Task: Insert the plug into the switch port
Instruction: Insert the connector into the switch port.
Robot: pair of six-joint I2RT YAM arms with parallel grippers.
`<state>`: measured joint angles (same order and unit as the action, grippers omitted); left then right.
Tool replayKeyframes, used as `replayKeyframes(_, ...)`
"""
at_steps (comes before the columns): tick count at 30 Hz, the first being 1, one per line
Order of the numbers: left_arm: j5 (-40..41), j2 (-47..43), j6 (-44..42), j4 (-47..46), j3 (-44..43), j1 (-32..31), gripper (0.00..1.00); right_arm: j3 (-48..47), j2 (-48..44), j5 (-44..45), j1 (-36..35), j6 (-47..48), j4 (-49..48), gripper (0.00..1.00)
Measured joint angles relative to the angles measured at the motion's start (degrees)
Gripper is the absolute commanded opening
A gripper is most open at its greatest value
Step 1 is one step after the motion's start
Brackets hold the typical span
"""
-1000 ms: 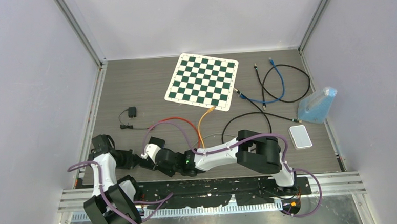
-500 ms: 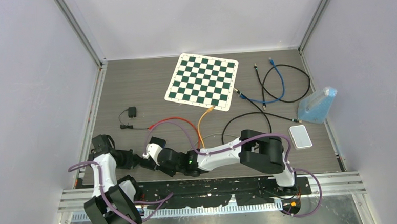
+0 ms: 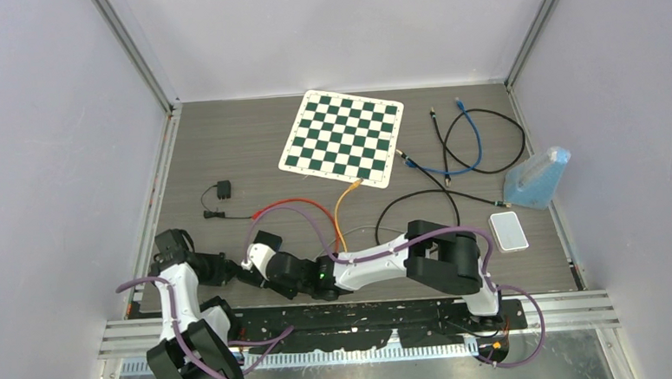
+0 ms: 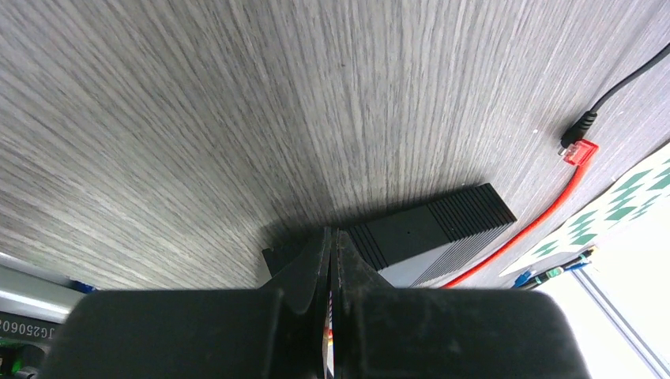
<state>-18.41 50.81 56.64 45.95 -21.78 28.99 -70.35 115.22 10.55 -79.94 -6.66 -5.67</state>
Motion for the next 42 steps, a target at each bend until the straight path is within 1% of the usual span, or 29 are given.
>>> replayKeyframes(9,-0.79,-0.83,0.2,-0.11,0.66,0.17,0.0,0.35,0.02,0.85,-0.31,0.9,-0.35,0.05)
replayKeyframes(15,-2.03,-2.05,1.09,0.11,0.83,0.24,0.0,0.72,0.02,2.6,-0.57,3.26,-0.37,0.05)
replayKeyframes(20,-2.38,-2.14,1.9,0.0,1.75,0.28,0.0,2.03,0.0,2.32,-1.03,4.74,-1.6,0.05)
replayKeyframes(32,-2.58,-2.1,2.95,-0.68,2.1,0.28,0.0,2.29,0.0,2.23,-1.22,5.09,-2.54,0.05)
replayKeyframes(42,-3.13,-2.12,3.02,-1.16,2.12,0.28,0.0,3.98,-0.11,3.41,-1.38,5.66,-5.68,0.05)
